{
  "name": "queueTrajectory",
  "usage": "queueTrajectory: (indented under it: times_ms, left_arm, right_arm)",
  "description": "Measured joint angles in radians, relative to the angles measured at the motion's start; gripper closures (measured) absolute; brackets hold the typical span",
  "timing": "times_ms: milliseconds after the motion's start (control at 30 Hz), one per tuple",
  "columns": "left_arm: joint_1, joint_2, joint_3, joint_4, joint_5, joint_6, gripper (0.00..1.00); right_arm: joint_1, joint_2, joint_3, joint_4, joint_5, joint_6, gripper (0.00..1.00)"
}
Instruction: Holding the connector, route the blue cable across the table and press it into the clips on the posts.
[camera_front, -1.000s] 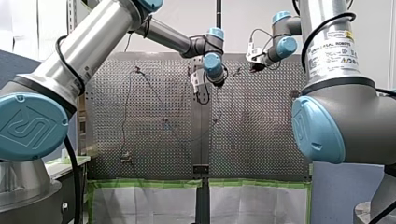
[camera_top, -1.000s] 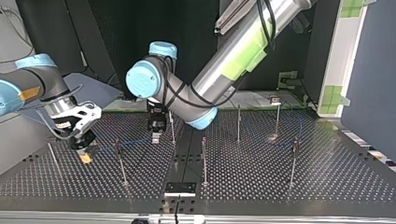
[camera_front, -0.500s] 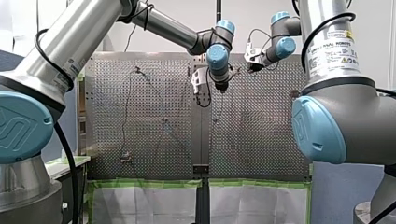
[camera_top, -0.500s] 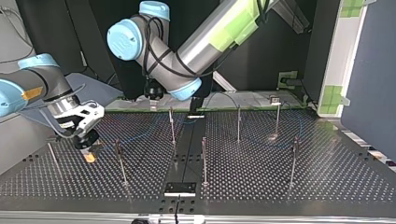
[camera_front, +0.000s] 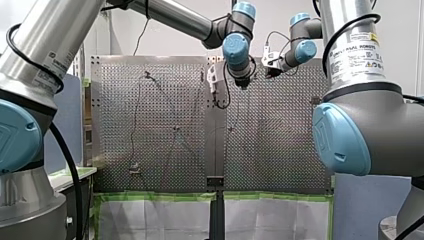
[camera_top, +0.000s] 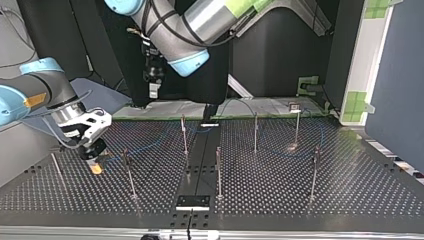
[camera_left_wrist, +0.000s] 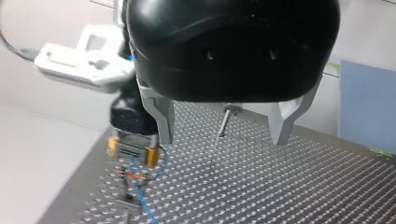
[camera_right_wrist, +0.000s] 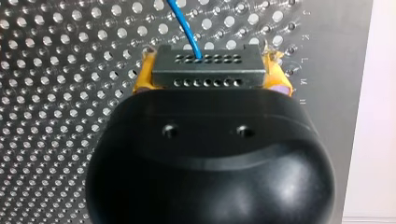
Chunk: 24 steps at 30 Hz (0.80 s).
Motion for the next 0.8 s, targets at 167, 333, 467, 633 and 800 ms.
queueTrajectory:
  times_ms: [167,333,467,633,800]
  left_arm:
    - [0.005,0.053,-0.053,0.053,-0.048,0.038,0.0]
    - [0.019,0.106,-0.106,0.107,-0.099,0.068,0.0]
    - [0.037,0.144,-0.144,0.145,-0.102,0.072,0.0]
    - [0.054,0.185,-0.185,0.185,-0.069,0.066,0.0]
    - [0.059,0.229,-0.229,0.229,-0.043,0.071,0.0]
  right_arm:
    - [0.001,0.0,0.0,0.001,0.001,0.001,1.0]
    - [0.002,0.0,0.0,0.0,0.0,0.001,1.0]
    - [0.003,0.001,0.0,0.001,-0.002,0.002,1.0]
    - [0.007,0.001,0.002,0.002,-0.002,0.002,1.0]
    - [0.012,0.001,0.003,0.003,-0.002,0.002,1.0]
